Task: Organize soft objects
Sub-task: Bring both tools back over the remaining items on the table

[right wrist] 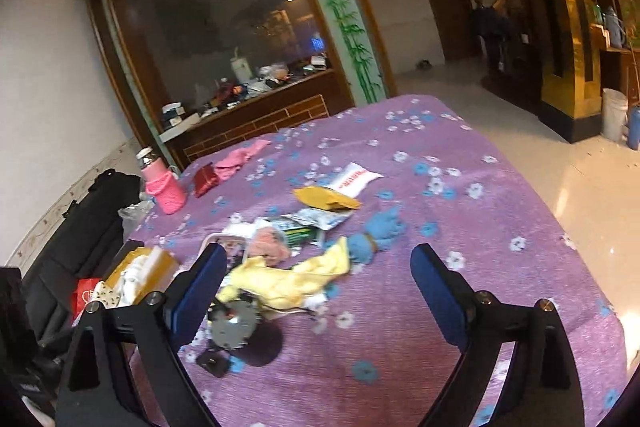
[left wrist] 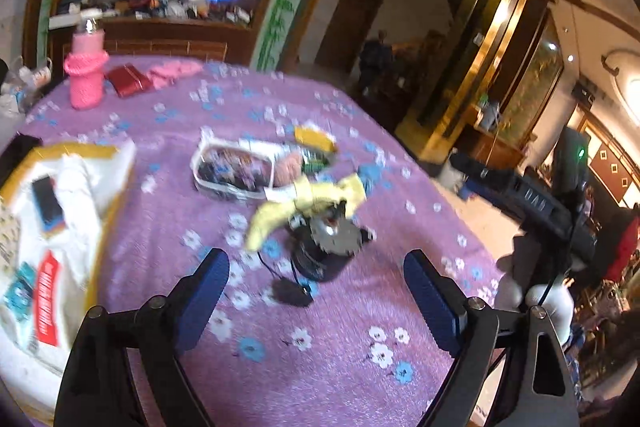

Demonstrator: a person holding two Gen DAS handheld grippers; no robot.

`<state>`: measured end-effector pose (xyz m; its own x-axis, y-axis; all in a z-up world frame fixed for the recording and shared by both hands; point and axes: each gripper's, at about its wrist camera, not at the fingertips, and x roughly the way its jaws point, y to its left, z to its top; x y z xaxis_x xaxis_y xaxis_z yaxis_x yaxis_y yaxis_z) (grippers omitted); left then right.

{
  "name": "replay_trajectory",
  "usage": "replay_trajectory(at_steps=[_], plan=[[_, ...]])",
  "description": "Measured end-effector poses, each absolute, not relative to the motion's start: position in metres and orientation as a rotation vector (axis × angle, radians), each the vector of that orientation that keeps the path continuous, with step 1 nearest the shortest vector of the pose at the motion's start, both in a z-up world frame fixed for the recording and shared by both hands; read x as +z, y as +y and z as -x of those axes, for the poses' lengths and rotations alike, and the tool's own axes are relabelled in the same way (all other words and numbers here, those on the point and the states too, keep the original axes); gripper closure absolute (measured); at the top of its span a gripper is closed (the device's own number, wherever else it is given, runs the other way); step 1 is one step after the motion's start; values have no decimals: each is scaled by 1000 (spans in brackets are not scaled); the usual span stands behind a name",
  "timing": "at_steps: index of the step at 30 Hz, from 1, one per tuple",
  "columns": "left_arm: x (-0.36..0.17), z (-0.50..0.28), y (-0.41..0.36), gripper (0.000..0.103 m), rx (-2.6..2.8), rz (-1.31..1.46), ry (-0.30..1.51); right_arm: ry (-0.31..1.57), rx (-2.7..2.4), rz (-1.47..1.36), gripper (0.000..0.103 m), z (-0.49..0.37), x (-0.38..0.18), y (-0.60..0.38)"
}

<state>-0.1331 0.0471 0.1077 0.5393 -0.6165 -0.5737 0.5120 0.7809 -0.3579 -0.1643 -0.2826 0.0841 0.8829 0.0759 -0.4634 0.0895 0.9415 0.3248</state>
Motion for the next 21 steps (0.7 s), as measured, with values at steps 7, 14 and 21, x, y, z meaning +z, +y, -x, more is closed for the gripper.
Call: replay_trajectory(at_steps=[7, 14, 21], plan=[[70, 112, 30, 12, -600, 110, 881, 529, -14, -341, 10, 151, 80, -299], [40, 95, 27, 12, -485, 39, 945, 546, -9, -298, 10, 129, 78, -297], [17, 85, 30, 9, -468, 76, 1016, 527, -12, -305, 10, 106, 91, -301]])
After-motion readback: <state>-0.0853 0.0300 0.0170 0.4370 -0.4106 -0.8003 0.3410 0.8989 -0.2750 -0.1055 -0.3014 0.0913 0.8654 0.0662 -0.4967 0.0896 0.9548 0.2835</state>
